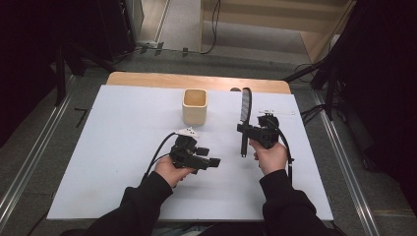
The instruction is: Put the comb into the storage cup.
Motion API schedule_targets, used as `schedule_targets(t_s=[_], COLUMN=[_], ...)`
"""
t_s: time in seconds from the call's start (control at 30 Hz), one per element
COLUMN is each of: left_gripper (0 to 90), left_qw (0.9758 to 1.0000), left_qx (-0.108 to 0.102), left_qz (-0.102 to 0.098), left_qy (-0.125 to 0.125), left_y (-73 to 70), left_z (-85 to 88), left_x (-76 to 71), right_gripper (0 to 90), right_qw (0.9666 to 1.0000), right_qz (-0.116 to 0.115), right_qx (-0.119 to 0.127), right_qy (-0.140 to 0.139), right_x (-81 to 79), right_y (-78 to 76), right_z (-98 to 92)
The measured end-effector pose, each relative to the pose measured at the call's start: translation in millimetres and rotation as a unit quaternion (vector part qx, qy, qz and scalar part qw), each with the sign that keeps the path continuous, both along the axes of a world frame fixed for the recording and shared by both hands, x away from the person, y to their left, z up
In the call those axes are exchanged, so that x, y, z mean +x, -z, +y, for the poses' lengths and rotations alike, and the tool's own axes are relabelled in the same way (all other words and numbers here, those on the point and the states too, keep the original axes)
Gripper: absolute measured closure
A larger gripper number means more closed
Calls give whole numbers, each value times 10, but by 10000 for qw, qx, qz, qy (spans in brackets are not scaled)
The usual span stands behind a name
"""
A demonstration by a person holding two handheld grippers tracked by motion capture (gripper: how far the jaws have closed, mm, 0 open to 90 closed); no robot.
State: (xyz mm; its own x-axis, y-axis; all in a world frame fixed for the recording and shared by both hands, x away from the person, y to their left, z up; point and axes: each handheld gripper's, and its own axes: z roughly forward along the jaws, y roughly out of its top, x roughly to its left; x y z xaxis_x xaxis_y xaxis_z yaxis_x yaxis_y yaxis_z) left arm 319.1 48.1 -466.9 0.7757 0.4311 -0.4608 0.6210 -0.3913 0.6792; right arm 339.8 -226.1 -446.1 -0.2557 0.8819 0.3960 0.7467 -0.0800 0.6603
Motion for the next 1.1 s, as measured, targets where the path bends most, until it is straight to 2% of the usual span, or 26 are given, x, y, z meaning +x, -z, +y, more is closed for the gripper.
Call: schedule_targets(t_s=[0.13,0.23,1.1], left_gripper=[296,296,295], left_qw=[10000,9999,9993], left_qx=[15,119,342], left_qz=[9,-103,-136], left_qy=[-30,4,67], left_y=[-9,-30,-60], left_z=[65,116,463], left_x=[-7,-18,-8], right_gripper=[696,697,697], right_qw=[10000,10000,10000], right_qz=[2,0,-17], right_qx=[12,5,-18], right_qy=[-12,-22,-69], right_x=[0,-2,-13], right_y=[-1,-3,-10], right_z=[2,9,25])
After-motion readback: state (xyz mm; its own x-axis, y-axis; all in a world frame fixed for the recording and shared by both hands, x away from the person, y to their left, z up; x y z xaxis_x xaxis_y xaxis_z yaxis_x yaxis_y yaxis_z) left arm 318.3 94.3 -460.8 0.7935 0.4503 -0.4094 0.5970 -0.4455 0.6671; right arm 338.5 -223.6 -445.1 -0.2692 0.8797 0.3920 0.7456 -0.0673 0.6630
